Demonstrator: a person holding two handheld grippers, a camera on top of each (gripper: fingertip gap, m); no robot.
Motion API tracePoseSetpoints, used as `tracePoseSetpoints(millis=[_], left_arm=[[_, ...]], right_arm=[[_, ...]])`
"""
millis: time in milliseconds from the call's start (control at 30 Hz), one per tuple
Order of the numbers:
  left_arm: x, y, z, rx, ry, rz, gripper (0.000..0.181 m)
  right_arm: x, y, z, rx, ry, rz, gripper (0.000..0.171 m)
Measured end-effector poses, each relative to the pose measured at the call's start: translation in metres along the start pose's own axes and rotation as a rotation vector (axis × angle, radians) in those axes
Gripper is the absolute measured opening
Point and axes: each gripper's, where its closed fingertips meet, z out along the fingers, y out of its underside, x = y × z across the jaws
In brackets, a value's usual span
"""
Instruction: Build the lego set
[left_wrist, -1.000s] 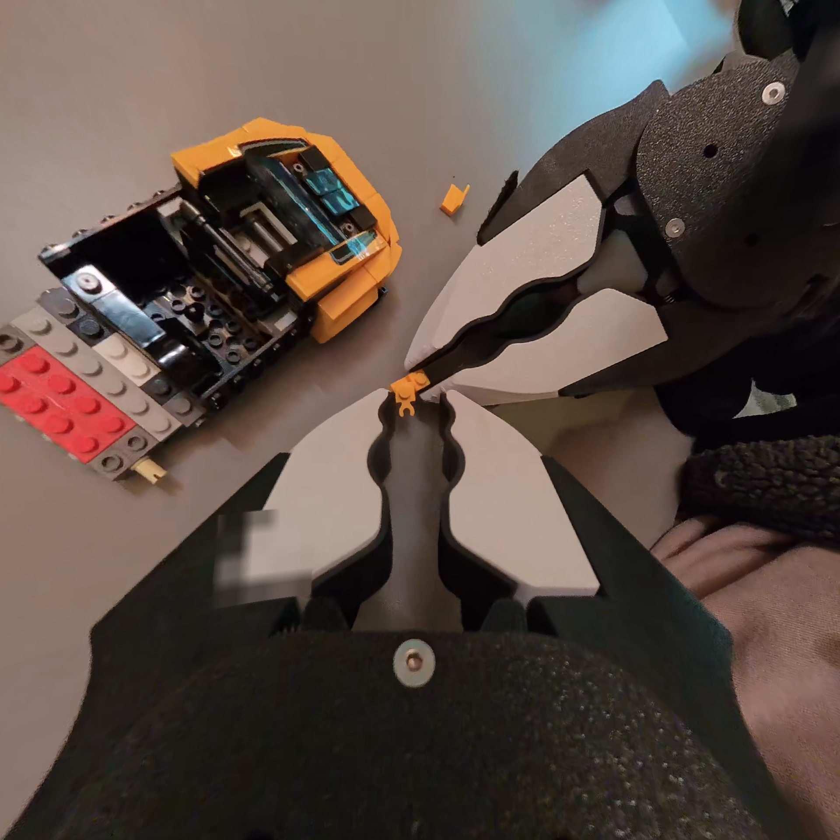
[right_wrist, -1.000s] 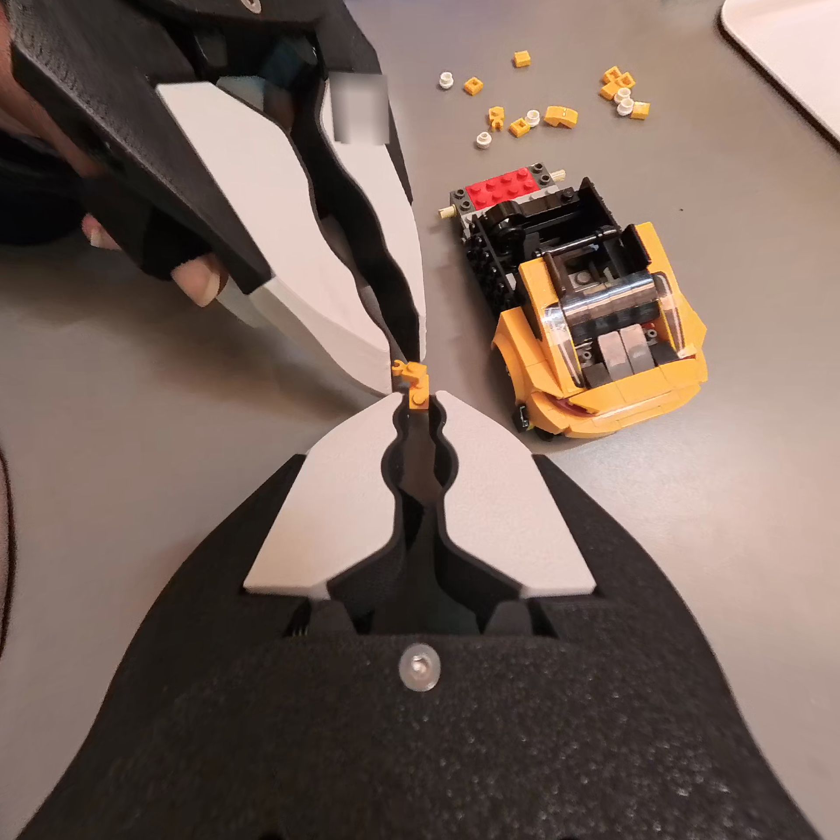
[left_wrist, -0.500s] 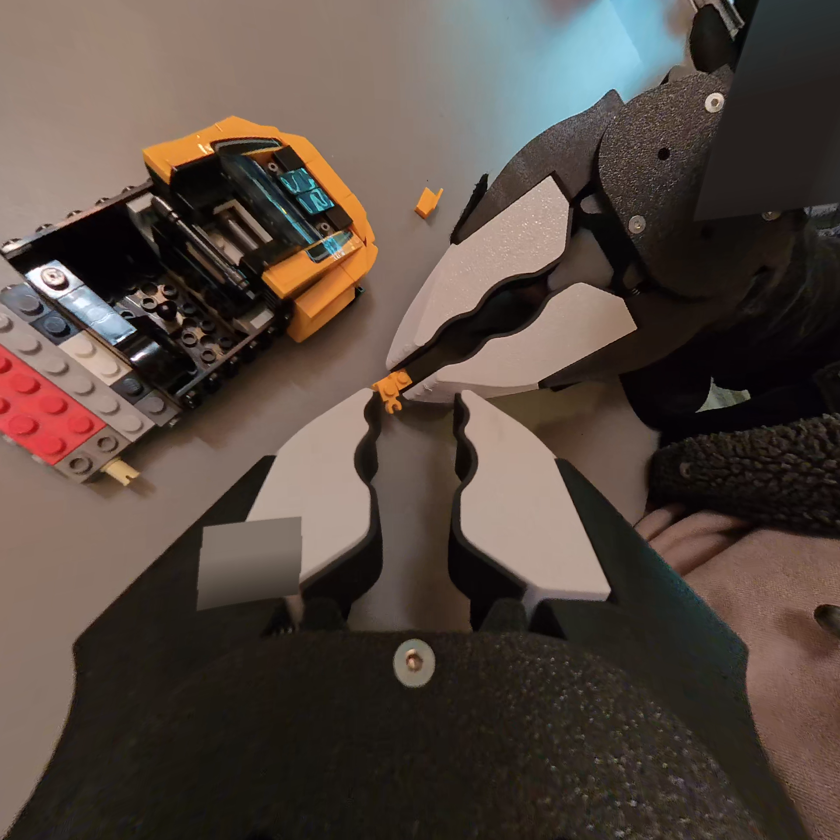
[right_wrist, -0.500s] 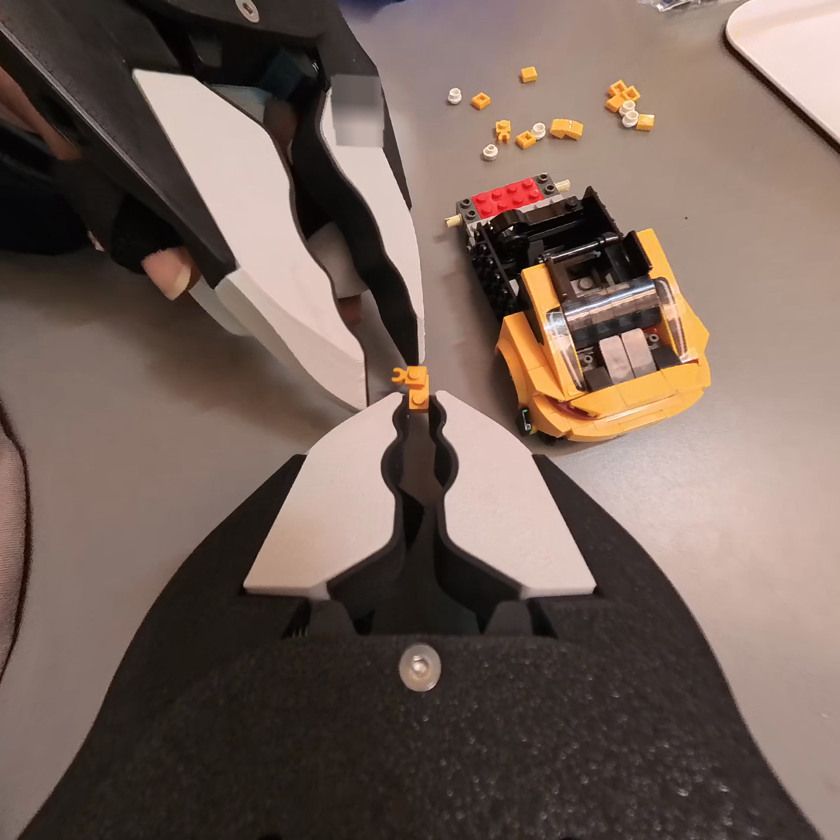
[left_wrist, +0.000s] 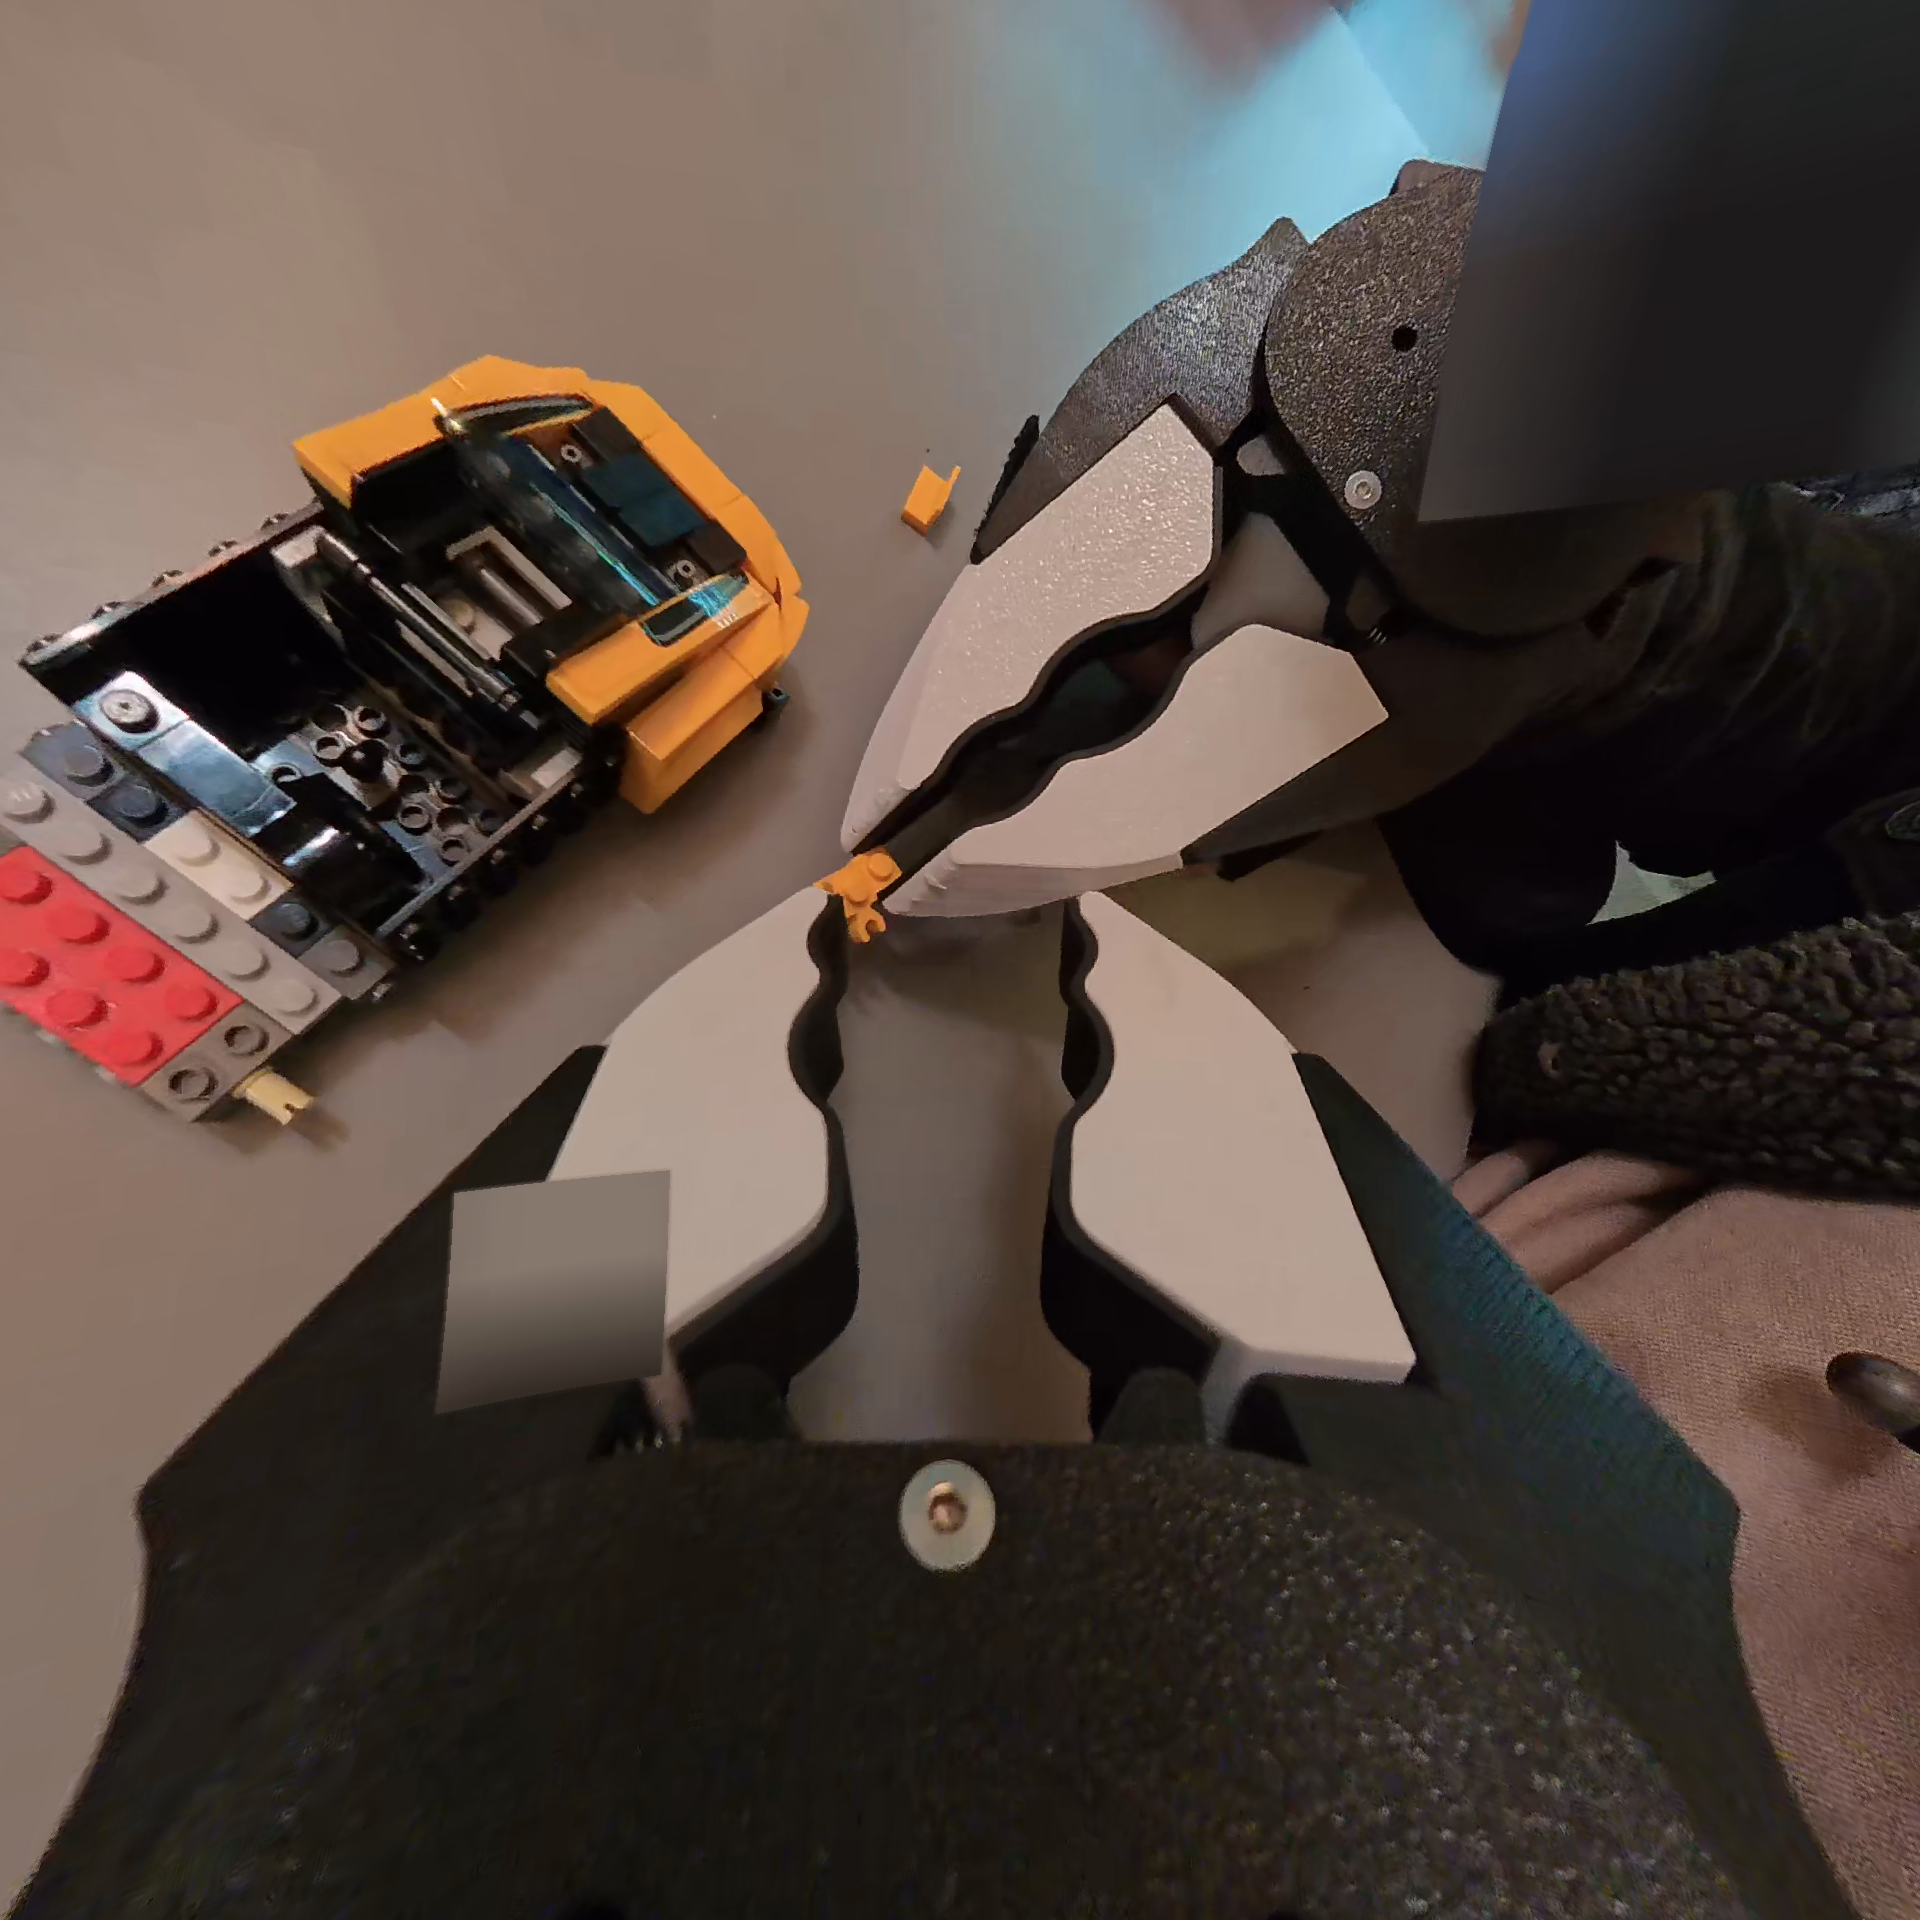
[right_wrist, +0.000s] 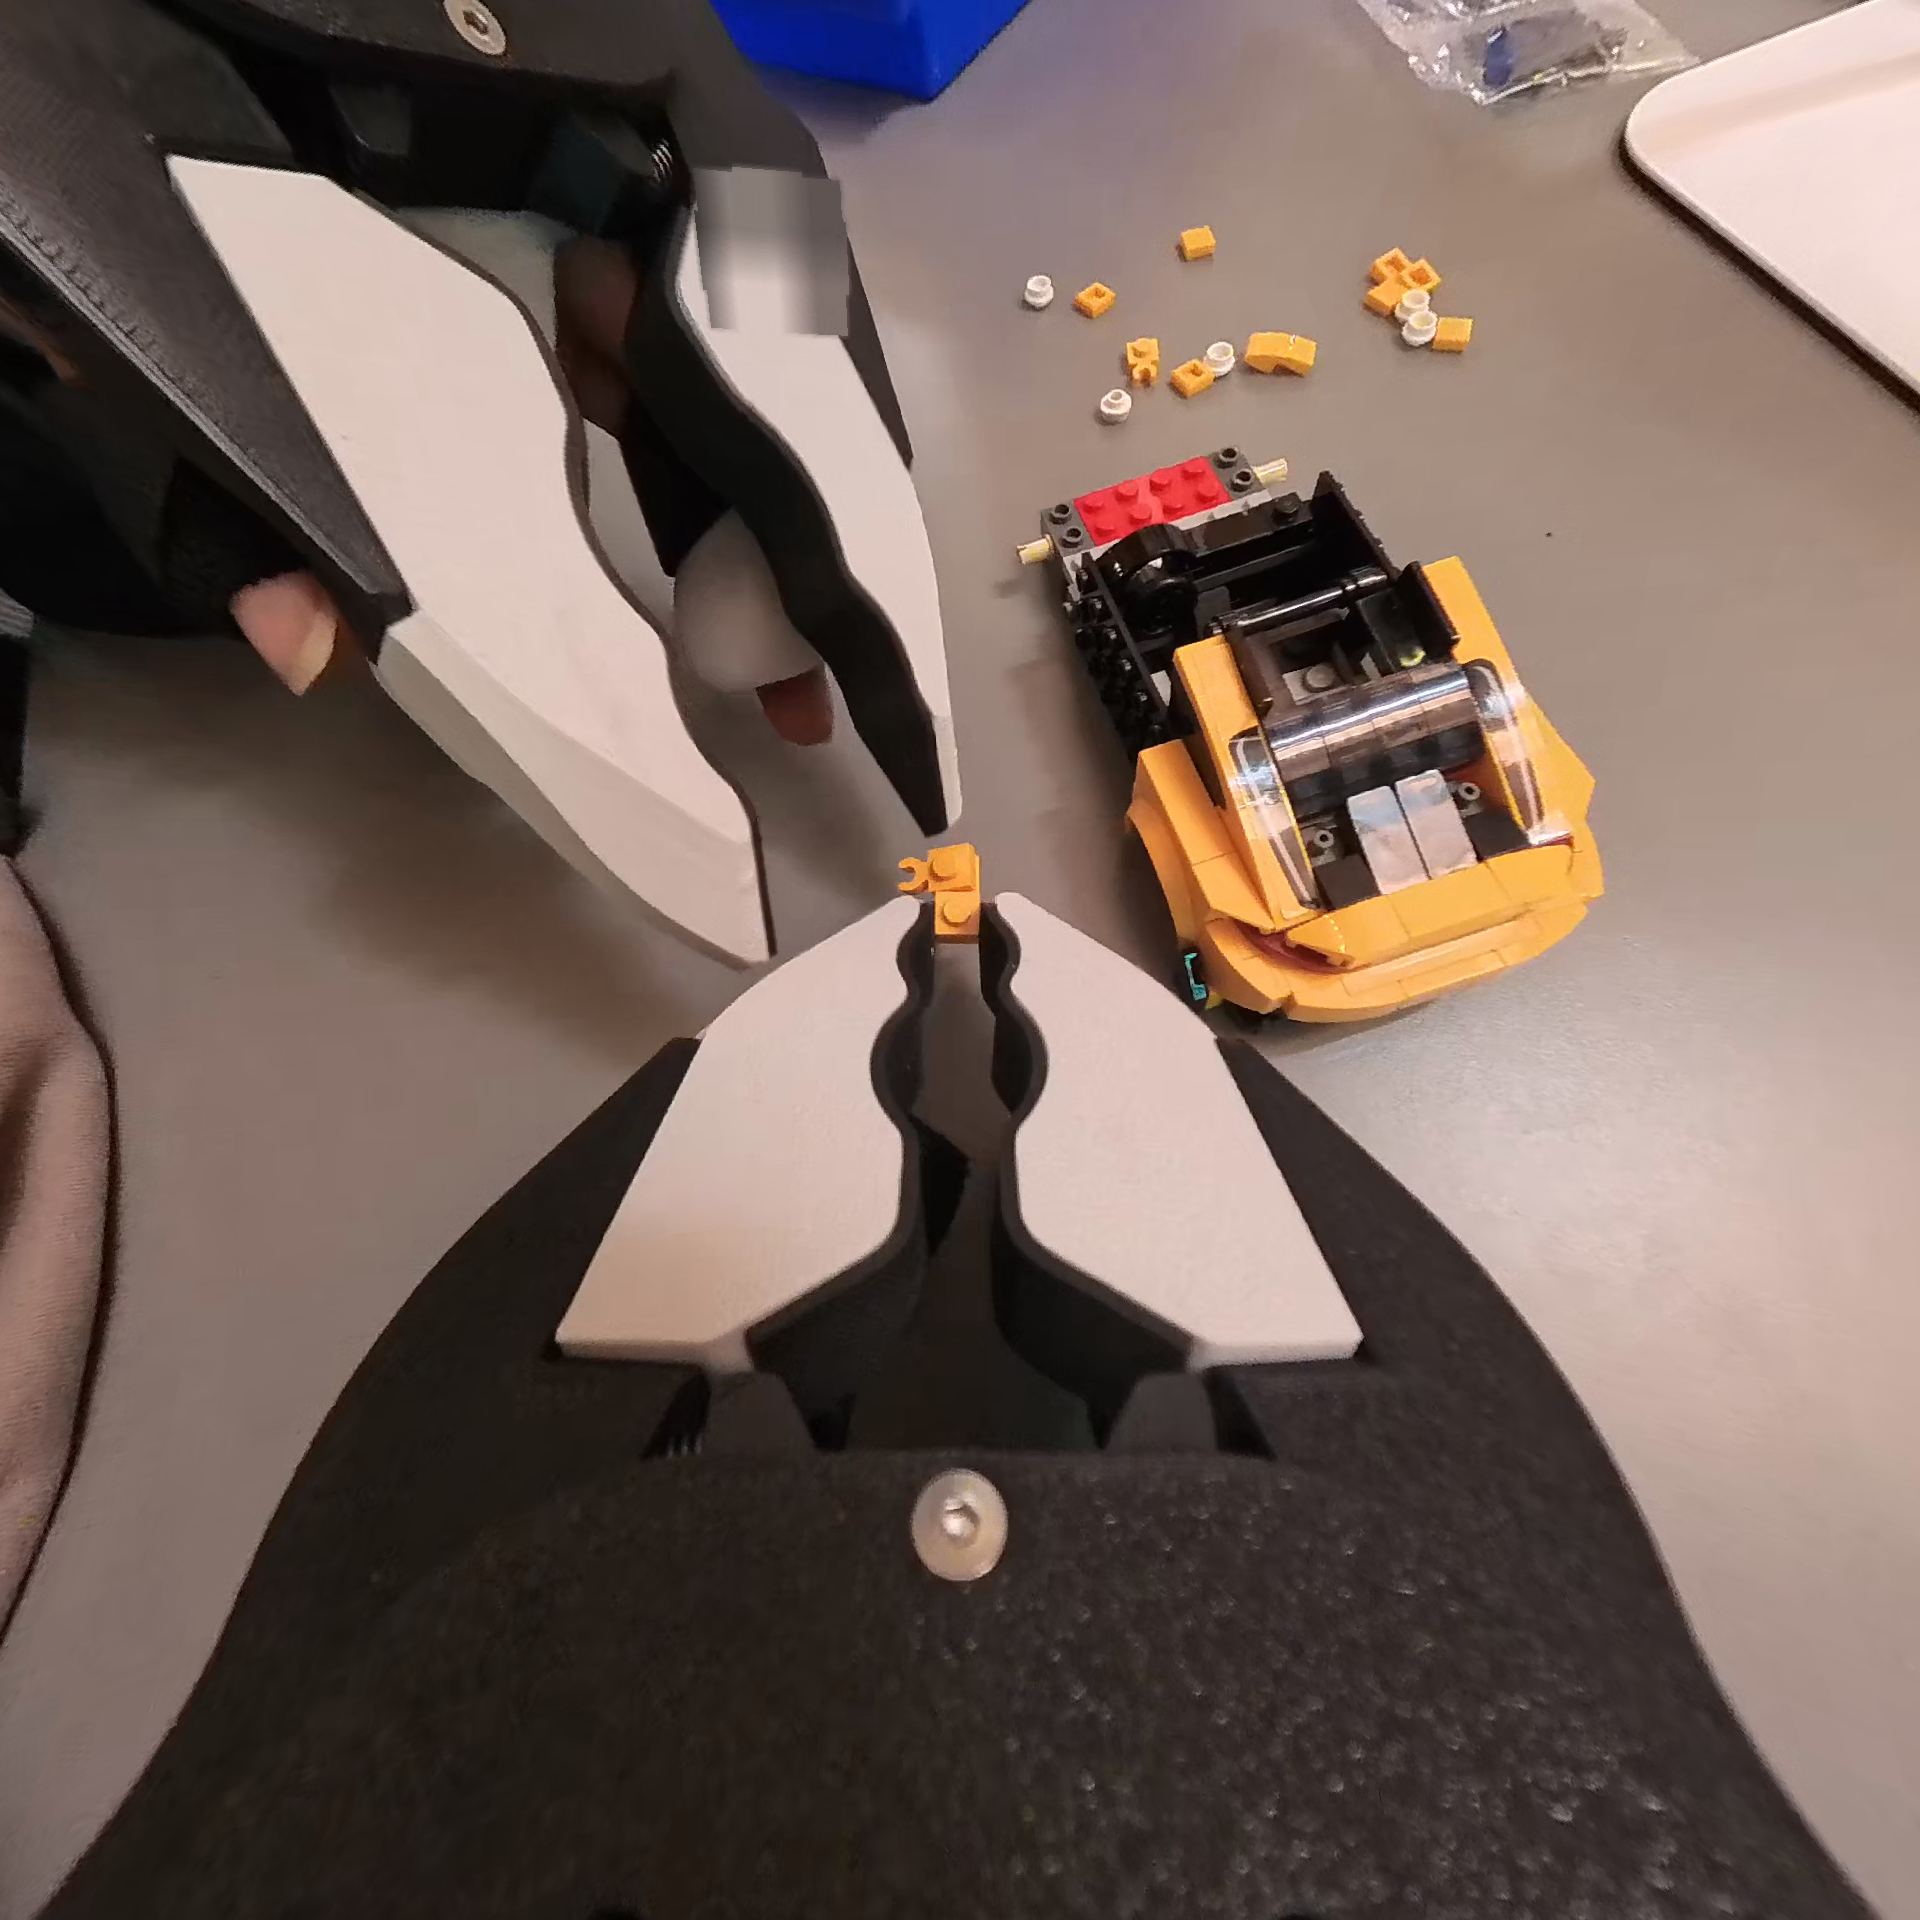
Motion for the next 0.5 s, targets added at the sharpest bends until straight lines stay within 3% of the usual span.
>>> tracePoseSetpoints(millis=[200, 500], left_arm=[[-0.003, -0.004, -0.01, 0.031, -0.003, 0.007, 0.04], [-0.006, 0.0, -0.022, 0.097, 0.265, -0.343, 0.032]], right_arm=[[-0.002, -0.005, -0.003, 0.035, -0.005, -0.025, 0.008], [-0.02, -0.017, -0.006, 0.107, -0.043, -0.16, 0.008]])
